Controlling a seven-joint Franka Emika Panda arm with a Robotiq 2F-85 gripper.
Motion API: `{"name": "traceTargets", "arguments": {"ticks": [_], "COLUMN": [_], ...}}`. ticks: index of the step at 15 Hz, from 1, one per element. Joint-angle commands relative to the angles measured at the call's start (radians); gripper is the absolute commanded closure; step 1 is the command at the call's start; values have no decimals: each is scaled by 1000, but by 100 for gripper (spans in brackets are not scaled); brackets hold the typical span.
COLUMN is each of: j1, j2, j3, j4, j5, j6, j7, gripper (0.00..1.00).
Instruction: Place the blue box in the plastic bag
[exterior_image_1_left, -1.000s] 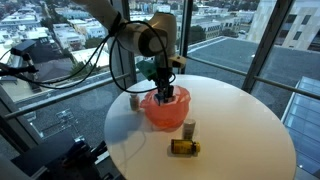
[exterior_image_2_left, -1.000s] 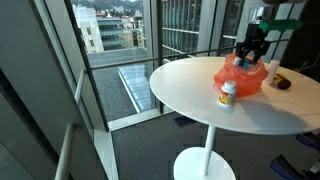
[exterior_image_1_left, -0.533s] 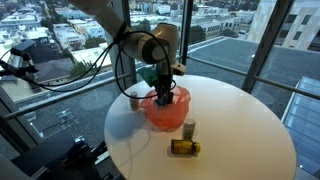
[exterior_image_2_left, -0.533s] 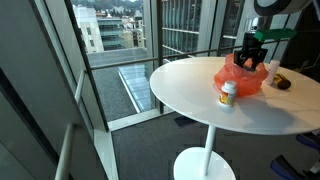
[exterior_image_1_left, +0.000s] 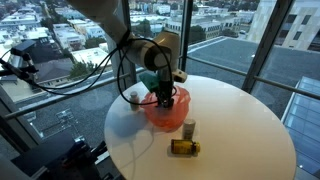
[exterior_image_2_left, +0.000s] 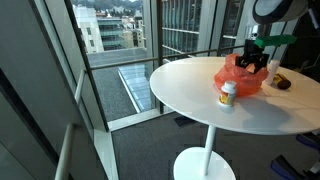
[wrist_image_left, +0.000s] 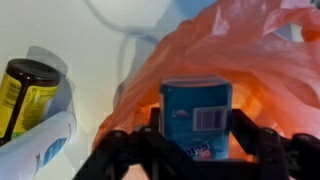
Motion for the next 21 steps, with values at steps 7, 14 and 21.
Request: {"name": "traceTargets", "arguments": {"ticks": [7,14,21], "j1": [9,5,-10], "j2": [-56,-170,-329], "j3": [-11,-8,-5], "j4": [14,31,12], "j5": [3,-19,-108], "j6": [-63,-278,-446], "j7": [1,-1,-75], "gripper": [0,0,0]}}
